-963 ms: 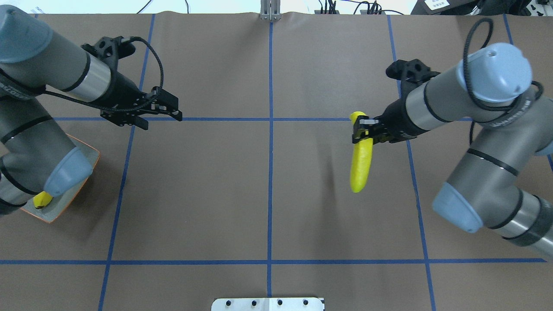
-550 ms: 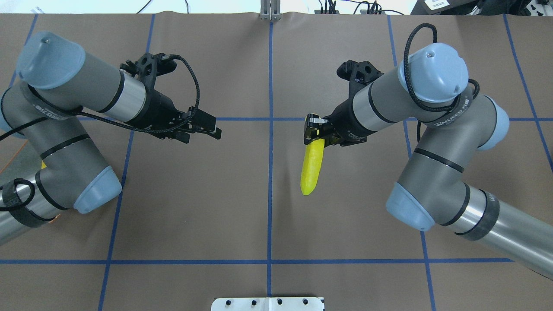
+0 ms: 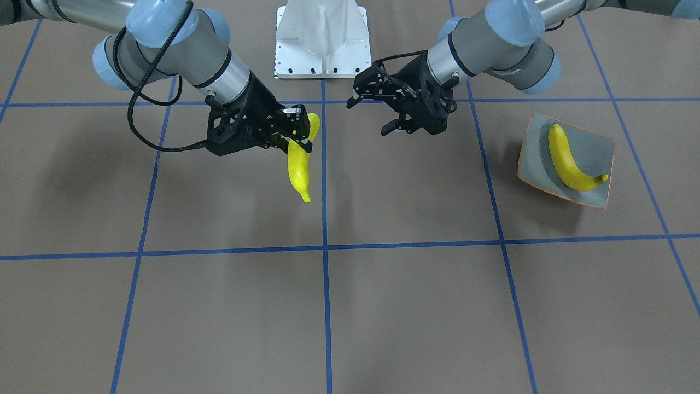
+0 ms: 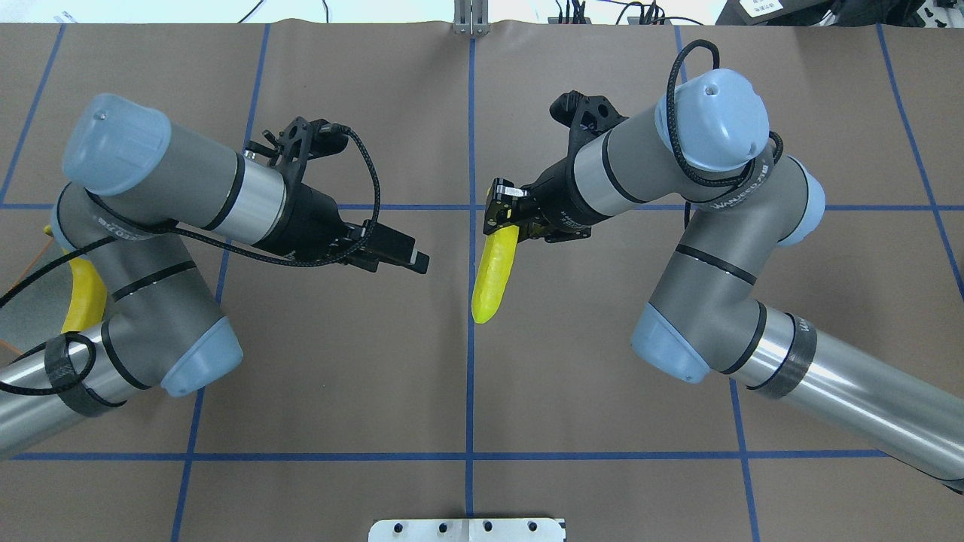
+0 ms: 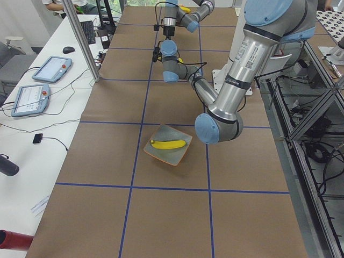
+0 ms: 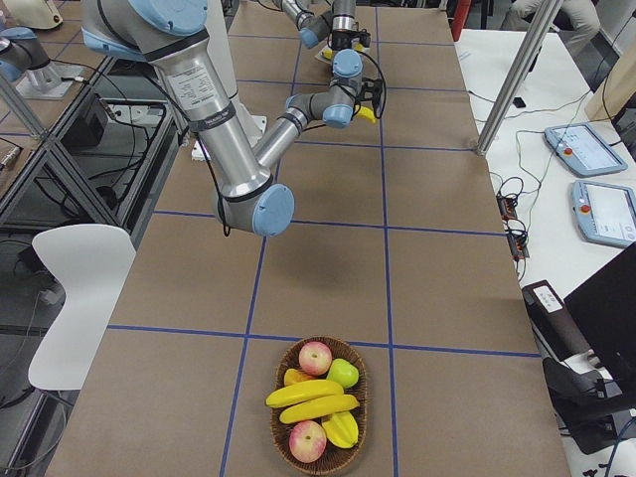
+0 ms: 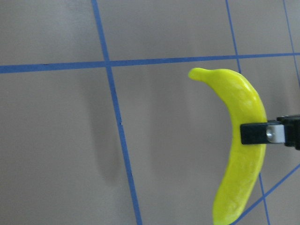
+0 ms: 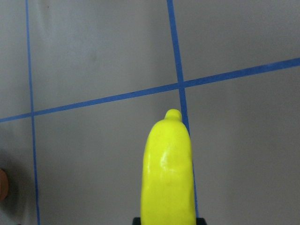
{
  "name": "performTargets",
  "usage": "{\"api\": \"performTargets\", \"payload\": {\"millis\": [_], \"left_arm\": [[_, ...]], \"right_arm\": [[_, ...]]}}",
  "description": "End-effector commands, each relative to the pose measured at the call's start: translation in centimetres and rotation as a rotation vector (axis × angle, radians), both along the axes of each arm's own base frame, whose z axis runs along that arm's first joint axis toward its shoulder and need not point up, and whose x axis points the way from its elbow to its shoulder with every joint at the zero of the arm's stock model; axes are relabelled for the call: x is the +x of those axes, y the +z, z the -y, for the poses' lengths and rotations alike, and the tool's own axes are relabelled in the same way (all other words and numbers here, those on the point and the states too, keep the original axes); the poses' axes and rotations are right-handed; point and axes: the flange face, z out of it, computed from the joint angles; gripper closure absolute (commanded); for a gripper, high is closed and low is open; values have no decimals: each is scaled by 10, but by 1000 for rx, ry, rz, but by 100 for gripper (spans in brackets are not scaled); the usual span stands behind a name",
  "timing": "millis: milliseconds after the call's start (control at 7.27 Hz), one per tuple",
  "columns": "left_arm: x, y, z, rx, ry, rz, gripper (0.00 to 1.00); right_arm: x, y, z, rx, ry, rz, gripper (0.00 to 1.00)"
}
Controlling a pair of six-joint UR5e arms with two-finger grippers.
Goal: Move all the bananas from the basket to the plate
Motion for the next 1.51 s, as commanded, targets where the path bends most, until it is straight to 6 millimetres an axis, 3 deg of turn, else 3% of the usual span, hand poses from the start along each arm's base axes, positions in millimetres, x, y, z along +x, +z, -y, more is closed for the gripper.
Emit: {"api": "performTargets", "payload": {"millis": [0,138,413,1376], "left_arm": [[14,0,-16,45,34,-59,1],[14,-2,-17,59,30,-76,0],[34,-5,-35,95,-18,-133,0],[46,-18,-29,107,-20,-153,1]], "right_arm": [[-1,-6,-1,19,-2,33,100],[-1,-10,-2,25,-2,48,100],[-3,-18,-7,18,-3,83,100],[-7,-24,-26,17,-34,153,100]]}}
